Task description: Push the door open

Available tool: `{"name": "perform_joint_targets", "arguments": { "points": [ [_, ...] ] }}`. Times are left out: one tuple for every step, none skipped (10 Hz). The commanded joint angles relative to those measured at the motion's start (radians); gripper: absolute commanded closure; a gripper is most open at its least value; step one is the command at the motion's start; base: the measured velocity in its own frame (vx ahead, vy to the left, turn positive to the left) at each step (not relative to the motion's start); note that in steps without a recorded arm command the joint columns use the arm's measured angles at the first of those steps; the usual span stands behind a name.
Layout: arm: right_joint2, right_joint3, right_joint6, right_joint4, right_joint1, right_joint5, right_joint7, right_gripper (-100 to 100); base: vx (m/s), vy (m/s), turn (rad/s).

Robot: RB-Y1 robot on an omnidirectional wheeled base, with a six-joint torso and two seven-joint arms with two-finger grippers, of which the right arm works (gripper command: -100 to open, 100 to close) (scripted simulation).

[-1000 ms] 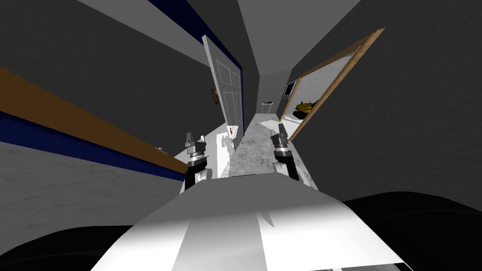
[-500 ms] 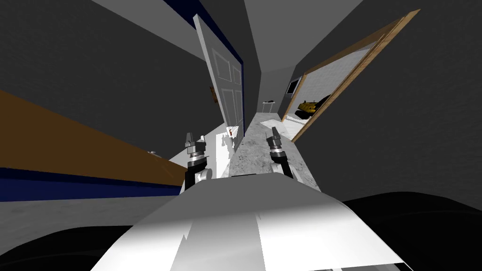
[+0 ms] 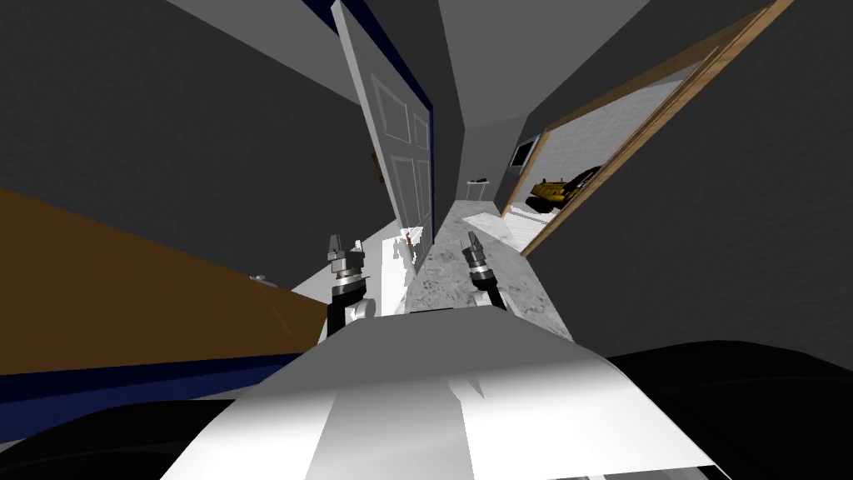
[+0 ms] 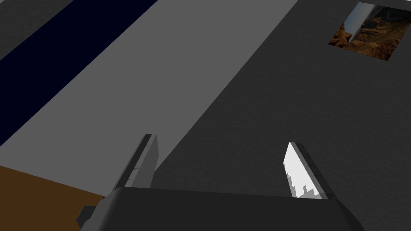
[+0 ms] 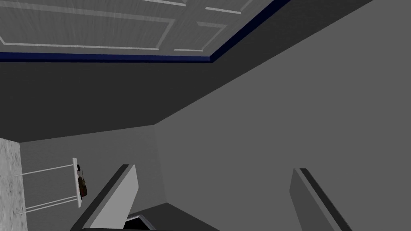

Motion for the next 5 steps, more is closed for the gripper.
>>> {"name": "perform_joint_targets", "arguments": {
  "points": [
    [0.0,0.019,-0.017,0.03,-0.001,0.013,-0.005,-100,0.116,-0.008,0.014],
    [-0.003,0.029,-0.024,0.046,-0.005,0.02,-0.01,-100,0.095,-0.009,0.012],
    [-0.005,0.038,-0.03,0.063,-0.008,0.027,-0.015,-100,0.088,-0.018,0.014],
    [-0.007,0.047,-0.036,0.079,-0.012,0.034,-0.019,-100,0.094,-0.004,0.018],
    [-0.012,0.066,-0.049,0.112,-0.02,0.047,-0.029,-100,0.131,-0.002,0.023]
  ]
}}
